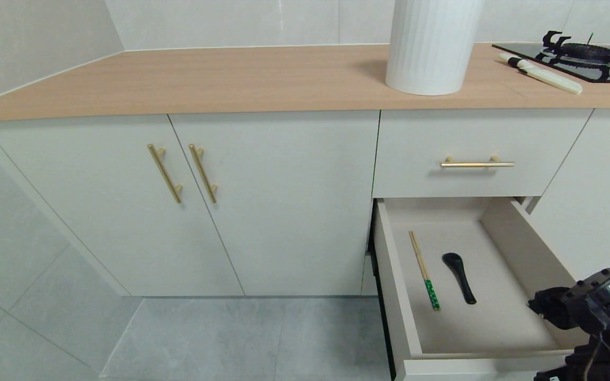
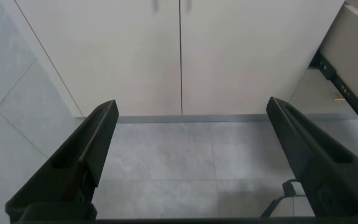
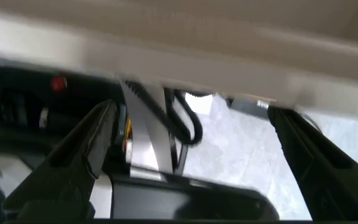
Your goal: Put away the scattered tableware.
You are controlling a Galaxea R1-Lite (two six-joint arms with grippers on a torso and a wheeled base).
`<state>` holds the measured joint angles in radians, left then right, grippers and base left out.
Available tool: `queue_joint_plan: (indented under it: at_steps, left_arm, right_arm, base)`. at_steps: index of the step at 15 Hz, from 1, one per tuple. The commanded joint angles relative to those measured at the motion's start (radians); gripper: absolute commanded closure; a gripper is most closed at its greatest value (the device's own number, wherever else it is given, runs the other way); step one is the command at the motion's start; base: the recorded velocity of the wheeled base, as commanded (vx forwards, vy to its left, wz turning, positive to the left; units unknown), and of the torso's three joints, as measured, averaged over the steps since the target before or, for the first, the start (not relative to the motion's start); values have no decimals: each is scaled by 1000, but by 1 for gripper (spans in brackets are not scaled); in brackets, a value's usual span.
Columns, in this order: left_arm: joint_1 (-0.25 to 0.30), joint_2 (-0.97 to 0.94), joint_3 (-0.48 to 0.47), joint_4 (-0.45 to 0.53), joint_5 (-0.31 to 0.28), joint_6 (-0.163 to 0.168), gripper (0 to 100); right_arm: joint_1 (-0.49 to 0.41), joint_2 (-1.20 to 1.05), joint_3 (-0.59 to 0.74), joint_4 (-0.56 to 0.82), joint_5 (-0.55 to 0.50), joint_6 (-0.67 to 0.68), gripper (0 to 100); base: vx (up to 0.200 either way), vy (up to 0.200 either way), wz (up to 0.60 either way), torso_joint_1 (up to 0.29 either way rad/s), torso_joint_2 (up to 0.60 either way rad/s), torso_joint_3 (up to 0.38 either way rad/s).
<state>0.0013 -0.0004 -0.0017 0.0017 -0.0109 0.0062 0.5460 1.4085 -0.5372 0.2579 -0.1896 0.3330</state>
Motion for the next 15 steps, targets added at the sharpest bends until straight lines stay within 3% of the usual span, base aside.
queue_joint_plan:
  at_steps: [1,11,15]
  left_arm:
    - [0,0,0,0,0,0,0]
    - [0,0,0,0,0,0,0]
    - [0,0,0,0,0,0,0]
  right_arm:
    - [0,13,2,-19,-2,6,0]
    - [-34,60,16,-204,-54,28,0]
    - [-41,109,-35,-249,-54,20,0]
  base:
    - [0,0,0,0,0,0]
    - [0,0,0,0,0,0]
    - [0,0,0,0,0,0]
